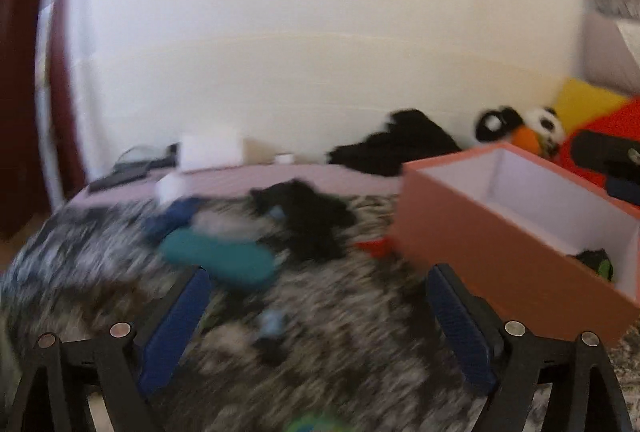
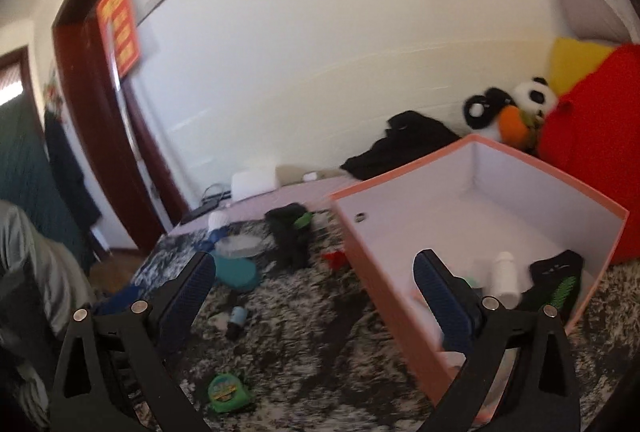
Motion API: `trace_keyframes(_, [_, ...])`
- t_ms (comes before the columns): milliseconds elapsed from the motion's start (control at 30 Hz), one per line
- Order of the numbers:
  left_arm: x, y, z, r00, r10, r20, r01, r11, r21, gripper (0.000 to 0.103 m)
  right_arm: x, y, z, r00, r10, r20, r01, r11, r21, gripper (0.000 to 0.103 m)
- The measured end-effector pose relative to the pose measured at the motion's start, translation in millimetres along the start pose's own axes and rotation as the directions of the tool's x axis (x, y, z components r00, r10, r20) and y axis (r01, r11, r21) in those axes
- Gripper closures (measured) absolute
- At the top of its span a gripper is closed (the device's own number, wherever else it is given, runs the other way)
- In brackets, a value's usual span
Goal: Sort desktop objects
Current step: 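Grasp the white round lid with the left gripper while right gripper approaches green tape measure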
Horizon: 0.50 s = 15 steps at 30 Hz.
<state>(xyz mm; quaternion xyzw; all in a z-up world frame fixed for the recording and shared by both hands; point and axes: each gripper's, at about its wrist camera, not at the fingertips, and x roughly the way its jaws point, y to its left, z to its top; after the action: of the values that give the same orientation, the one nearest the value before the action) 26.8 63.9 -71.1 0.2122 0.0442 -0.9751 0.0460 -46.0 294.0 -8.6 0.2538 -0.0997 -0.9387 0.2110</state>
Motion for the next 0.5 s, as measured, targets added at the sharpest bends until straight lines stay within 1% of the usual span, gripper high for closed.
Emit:
trace_keyframes(67, [-11.8, 27.5, -15.7, 0.999, 0.046, 0.011, -0.045, 0.997, -0.055, 0.011, 12.9, 15.1, -12.4, 0.999, 0.023, -0.032, -0.023, 1.0, -0.002, 0.002])
trace_keyframes(133, [-21.2, 46.7, -23.5, 0.996, 0.083, 0.023, -0.081, 0.994, -0.076, 0.011, 23.7, 26.1, -25.3, 0.998, 0.039, -0.053, -0.039, 0.999, 0.001, 0.002])
trace_keyframes(200, [-34.4, 65.5, -34.7, 0.991, 0.121, 0.049, -0.116, 0.988, -0.098, 0.011, 32.5, 37.2, -49.3, 0.995, 0.058, -0.078, -0.058, 0.998, 0.005, 0.002])
trace_keyframes(233, [-41.4, 74.0, -41.6, 0.988, 0.139, 0.065, -0.132, 0.985, -0.108, 0.011, 35.7, 41.1, -61.8, 0.994, 0.064, -0.089, -0.064, 0.998, 0.006, 0.002])
trace_keyframes(300, [-53.7, 87.6, -58.5, 0.974, 0.204, 0.101, -0.189, 0.972, -0.138, 0.011, 38.3, 49.6, -94.7, 0.993, 0.067, -0.101, -0.066, 0.998, 0.008, 0.002])
trace_keyframes(333, [-58.4, 95.7, -65.5, 0.972, 0.207, 0.108, -0.186, 0.967, -0.176, 0.011, 38.7, 54.3, -106.4, 0.992, 0.075, -0.104, -0.075, 0.997, 0.008, 0.002])
trace_keyframes(367, [-62.1, 102.7, -71.2, 0.974, 0.194, 0.117, -0.165, 0.962, -0.216, 0.009, 38.9, 59.2, -119.4, 0.99, 0.093, -0.105, -0.093, 0.996, 0.007, 0.002])
trace_keyframes(400, [-62.4, 106.7, -78.0, 0.971, 0.21, 0.113, -0.179, 0.955, -0.238, 0.007, 37.5, 65.9, -133.3, 0.99, 0.099, -0.102, -0.1, 0.995, -0.009, 0.002])
trace_keyframes(433, [-62.5, 110.6, -84.6, 0.968, 0.226, 0.106, -0.193, 0.947, -0.256, 0.007, 37.3, 72.5, -144.6, 0.99, 0.082, -0.111, -0.086, 0.996, -0.038, 0.002])
trace_keyframes(500, [-56.5, 113.8, -91.8, 0.963, 0.26, 0.067, -0.236, 0.938, -0.254, 0.007, 39.0, 84.8, -166.5, 0.99, 0.05, -0.133, -0.062, 0.994, -0.09, 0.001])
